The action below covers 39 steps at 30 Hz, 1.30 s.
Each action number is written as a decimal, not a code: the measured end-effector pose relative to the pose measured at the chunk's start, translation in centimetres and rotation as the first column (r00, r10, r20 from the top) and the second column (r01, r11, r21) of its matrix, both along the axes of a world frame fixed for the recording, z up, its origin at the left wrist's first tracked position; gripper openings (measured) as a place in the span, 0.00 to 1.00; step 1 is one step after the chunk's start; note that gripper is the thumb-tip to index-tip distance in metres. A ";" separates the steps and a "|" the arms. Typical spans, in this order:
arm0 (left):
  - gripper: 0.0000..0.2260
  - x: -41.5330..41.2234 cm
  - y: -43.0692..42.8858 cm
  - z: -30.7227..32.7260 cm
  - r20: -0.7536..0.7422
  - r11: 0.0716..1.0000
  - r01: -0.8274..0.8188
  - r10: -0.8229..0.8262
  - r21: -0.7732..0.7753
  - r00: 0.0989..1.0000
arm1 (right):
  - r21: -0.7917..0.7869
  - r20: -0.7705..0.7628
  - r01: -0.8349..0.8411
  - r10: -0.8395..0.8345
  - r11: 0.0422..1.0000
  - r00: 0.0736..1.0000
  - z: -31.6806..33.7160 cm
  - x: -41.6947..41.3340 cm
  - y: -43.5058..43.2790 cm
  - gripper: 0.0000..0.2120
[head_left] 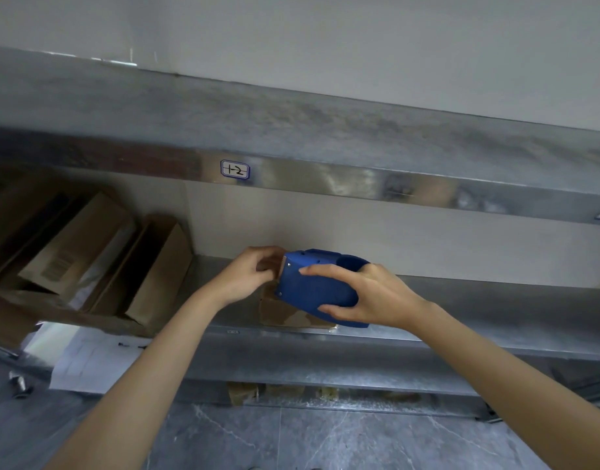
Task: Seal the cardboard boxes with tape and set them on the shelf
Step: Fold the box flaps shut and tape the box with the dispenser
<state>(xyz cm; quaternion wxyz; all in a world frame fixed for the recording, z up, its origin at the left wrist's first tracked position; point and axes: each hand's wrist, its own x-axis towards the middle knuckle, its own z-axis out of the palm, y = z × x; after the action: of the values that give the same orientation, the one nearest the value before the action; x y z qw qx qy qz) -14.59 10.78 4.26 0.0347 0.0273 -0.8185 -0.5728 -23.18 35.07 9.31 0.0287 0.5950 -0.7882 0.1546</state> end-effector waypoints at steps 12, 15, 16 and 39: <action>0.18 -0.1 1.0 -0.5 0.047 0.993 0.005 -0.011 0.118 0.999 | 0.030 -0.009 0.035 -0.034 0.999 0.999 -0.6 -0.1 0.9 0.28; 0.20 -0.3 1.2 -0.7 0.037 0.996 0.000 -0.003 0.085 0.999 | 0.057 -0.018 0.035 -0.034 0.998 0.999 -0.7 -0.2 0.9 0.29; 0.20 -0.3 1.3 -0.8 0.028 0.997 -0.006 0.004 0.076 1.000 | 0.064 -0.024 0.031 -0.029 0.997 0.999 -0.8 -0.1 0.9 0.29; 0.20 0.2 1.1 -1.3 0.037 0.995 -0.061 0.058 0.083 0.998 | -0.006 0.014 0.011 -0.011 1.000 1.000 -0.3 0.4 0.2 0.27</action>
<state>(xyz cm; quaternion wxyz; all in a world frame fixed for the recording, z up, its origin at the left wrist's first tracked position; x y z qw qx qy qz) -14.42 11.91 2.93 0.0365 0.0632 -0.7930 -0.6049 -22.82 35.25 9.03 0.0257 0.5896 -0.7911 0.1611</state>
